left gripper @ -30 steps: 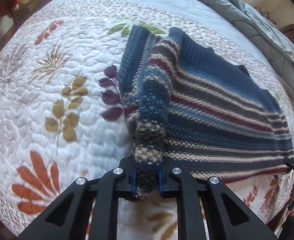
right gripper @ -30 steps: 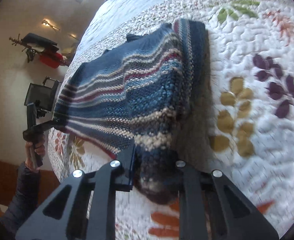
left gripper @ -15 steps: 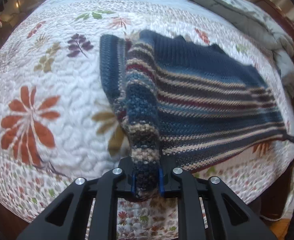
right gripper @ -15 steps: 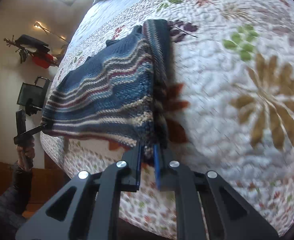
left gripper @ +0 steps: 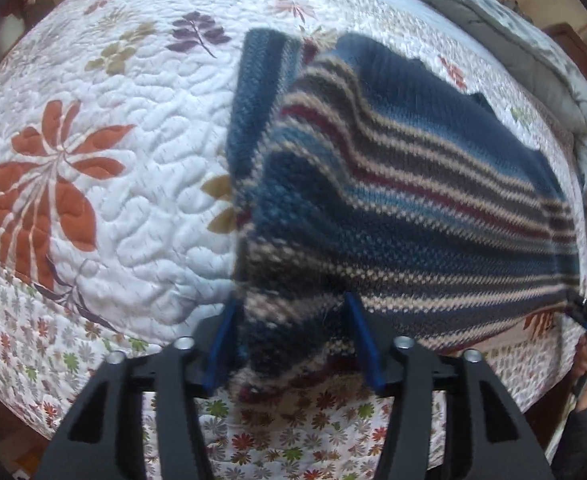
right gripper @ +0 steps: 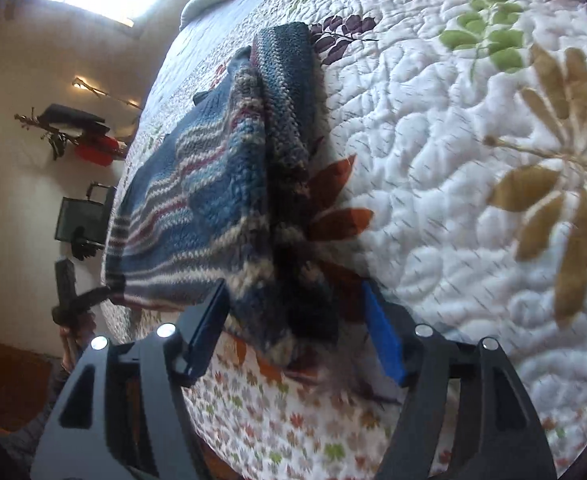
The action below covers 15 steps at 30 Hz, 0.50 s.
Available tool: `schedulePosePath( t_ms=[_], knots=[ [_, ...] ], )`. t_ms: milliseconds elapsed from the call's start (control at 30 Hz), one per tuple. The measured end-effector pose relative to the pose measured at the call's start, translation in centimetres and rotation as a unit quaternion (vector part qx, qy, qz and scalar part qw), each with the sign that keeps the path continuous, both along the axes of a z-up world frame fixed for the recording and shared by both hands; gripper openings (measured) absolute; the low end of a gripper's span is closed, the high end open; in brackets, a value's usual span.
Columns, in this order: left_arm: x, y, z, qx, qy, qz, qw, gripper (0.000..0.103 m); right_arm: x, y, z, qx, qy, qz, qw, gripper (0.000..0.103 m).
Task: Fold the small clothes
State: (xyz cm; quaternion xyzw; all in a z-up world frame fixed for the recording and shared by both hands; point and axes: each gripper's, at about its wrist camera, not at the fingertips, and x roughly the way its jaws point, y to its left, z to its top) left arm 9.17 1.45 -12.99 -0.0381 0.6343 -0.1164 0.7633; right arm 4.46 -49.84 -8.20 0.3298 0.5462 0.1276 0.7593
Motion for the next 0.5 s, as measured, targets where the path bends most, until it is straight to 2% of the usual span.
schedulePosePath(
  t_ms=[33, 100, 133, 167, 200, 267, 300, 367, 500],
  knots=[
    [0.0, -0.3, -0.4, 0.007, 0.001, -0.002, 1.0000, 0.059, 0.3, 0.1, 0.0, 0.006, -0.006, 0.002, 1.000, 0.066],
    [0.4, -0.8, -0.6, 0.007, 0.003, 0.005, 1.0000, 0.059, 1.0, 0.5, 0.0, 0.016, -0.007, 0.009, 1.000, 0.050],
    [0.6, -1.1, -0.7, 0.006, 0.004, 0.012, 0.9999, 0.059, 1.4, 0.9, -0.2, 0.018, 0.000, 0.018, 1.000, 0.037],
    [0.7, -1.3, -0.8, 0.005, 0.004, 0.015, 0.9999, 0.052, 1.7, 1.4, -0.2, 0.015, 0.004, 0.025, 1.000, 0.029],
    [0.8, -1.4, -0.7, 0.003, 0.002, 0.013, 0.9999, 0.046, 2.0, 1.8, -0.2, 0.008, 0.007, 0.031, 0.999, 0.026],
    [1.2, -2.2, -0.6, 0.004, 0.002, 0.012, 0.9999, 0.028, 2.0, 2.7, 0.3, -0.019, 0.004, 0.040, 0.999, 0.021],
    [1.2, -2.3, -0.4, 0.004, 0.002, 0.016, 0.9999, 0.023, 1.8, 3.0, 0.7, -0.032, 0.002, 0.044, 0.999, 0.020],
    [1.9, -2.8, 0.1, 0.005, 0.003, 0.017, 0.9998, 0.018, 0.9, 3.4, 1.7, -0.049, 0.000, 0.045, 0.998, 0.018],
    [1.3, -2.4, 1.2, 0.008, -0.001, 0.006, 1.0000, 0.017, -1.1, 4.3, 3.7, -0.068, 0.007, 0.058, 0.996, 0.016]
  ],
)
